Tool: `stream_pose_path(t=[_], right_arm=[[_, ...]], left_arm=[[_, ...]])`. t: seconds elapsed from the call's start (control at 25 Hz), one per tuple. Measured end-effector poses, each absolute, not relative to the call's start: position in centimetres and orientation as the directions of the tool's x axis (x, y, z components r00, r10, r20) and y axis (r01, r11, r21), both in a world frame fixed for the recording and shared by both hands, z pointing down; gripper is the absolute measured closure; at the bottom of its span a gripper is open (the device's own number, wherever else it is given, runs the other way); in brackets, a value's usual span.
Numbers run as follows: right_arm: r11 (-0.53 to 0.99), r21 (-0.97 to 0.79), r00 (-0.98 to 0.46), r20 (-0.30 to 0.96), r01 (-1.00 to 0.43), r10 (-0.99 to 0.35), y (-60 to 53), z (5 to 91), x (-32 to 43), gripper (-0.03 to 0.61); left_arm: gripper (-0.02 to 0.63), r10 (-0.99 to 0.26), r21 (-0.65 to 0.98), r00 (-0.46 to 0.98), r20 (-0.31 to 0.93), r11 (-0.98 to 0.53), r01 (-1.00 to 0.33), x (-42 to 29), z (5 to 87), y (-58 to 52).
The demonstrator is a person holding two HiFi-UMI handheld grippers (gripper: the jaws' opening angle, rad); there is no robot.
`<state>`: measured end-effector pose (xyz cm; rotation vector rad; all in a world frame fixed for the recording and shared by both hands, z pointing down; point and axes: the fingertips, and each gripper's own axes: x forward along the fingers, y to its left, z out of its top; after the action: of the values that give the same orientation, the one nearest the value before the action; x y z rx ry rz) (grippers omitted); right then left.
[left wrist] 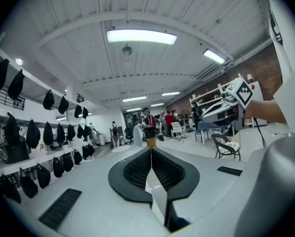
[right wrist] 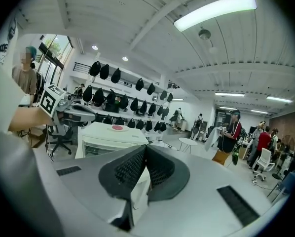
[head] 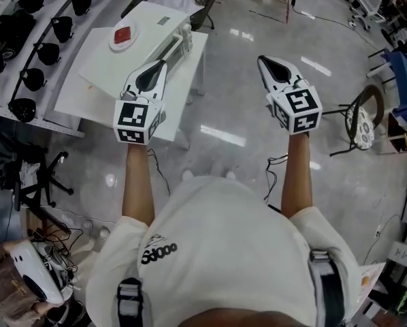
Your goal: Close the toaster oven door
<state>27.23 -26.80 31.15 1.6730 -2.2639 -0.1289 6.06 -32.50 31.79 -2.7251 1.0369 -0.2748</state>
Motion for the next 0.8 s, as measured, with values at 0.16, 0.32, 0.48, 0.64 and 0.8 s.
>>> stream_pose_path(t=[0.16, 0.32, 0.48, 0.64, 0.8], right_arm=[[0.319, 0.261, -0.279, 0.180, -0.911, -0.943, -26.5, 30.2, 27.1, 0.569], [0.342, 0.283, -0.303, 0.175, -0.896, -0.937, -26.6, 29.8, 26.5, 0.569], [0.353, 0.291, -0.315, 0.168, -0.889, -0.934, -26.8, 29.5, 26.2, 0.569], [0.368, 0.288, -0.331, 0.168, -0.884, -0.928, -26.9, 29.5, 25.9, 0.569], [0.385, 0.281, -0.348, 0.173, -0.879, -0.921, -27.1, 29.8, 25.7, 0.569]], left_arm=[[0.594, -0.668, -0.291, 0.741, 0.070, -0.724, -0.625, 6.8, 30.5, -31.7], [0.595, -0.655, -0.325, 0.753, 0.063, -0.727, -0.605, 7.4, 30.0, -31.2], [0.594, -0.651, -0.332, 0.757, 0.056, -0.727, -0.601, 7.8, 29.6, -30.9], [0.595, -0.650, -0.342, 0.758, 0.057, -0.726, -0.597, 7.9, 29.6, -30.6], [0.594, -0.652, -0.338, 0.755, 0.064, -0.726, -0.598, 8.0, 29.9, -30.5]])
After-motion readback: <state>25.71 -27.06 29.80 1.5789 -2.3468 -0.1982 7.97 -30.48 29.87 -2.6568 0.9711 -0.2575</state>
